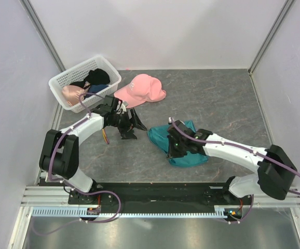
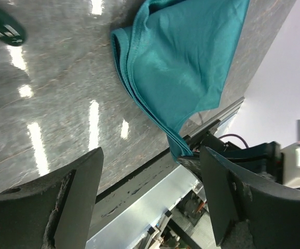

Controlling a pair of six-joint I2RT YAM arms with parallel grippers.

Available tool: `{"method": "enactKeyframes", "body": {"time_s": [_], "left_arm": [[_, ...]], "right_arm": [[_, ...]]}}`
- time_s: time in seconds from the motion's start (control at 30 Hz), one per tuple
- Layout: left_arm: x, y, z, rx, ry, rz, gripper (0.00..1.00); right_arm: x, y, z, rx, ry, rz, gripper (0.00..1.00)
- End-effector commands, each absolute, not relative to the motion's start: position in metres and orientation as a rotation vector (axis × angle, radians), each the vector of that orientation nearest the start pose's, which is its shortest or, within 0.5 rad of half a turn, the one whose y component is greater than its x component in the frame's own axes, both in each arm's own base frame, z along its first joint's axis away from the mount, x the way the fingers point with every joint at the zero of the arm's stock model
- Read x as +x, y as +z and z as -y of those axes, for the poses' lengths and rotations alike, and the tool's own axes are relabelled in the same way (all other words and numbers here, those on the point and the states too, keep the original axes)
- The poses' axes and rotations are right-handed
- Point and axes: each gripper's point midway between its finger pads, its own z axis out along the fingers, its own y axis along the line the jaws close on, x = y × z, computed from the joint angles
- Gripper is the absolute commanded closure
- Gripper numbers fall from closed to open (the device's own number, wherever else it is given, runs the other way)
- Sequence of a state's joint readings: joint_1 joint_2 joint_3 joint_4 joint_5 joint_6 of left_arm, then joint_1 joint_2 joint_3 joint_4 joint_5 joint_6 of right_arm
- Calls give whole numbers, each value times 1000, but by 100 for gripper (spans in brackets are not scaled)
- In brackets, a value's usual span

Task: Fold the napkin into a case and place the utensils inside
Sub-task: Pick up the lower triangle-folded napkin from the center of the board.

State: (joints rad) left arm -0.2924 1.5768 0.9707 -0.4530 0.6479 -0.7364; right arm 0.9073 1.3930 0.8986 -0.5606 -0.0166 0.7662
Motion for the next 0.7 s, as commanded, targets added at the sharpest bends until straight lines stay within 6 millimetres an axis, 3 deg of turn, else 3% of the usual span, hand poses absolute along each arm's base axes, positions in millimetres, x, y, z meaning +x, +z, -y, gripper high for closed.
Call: {"method": "enactKeyframes", "body": {"time_s": [0.0, 0.37, 0.67], "left_arm": [[296, 110, 240, -328, -1176, -2708, 19], [303, 76, 259, -367, -1093, -2792, 18], [294, 58, 271, -380, -1043, -2858, 20]], "right_arm": [[163, 92, -271, -116, 788, -2735, 100], [161, 89, -234, 102, 926, -2706, 100], [169, 106, -231, 155, 1020, -2653, 100]]}}
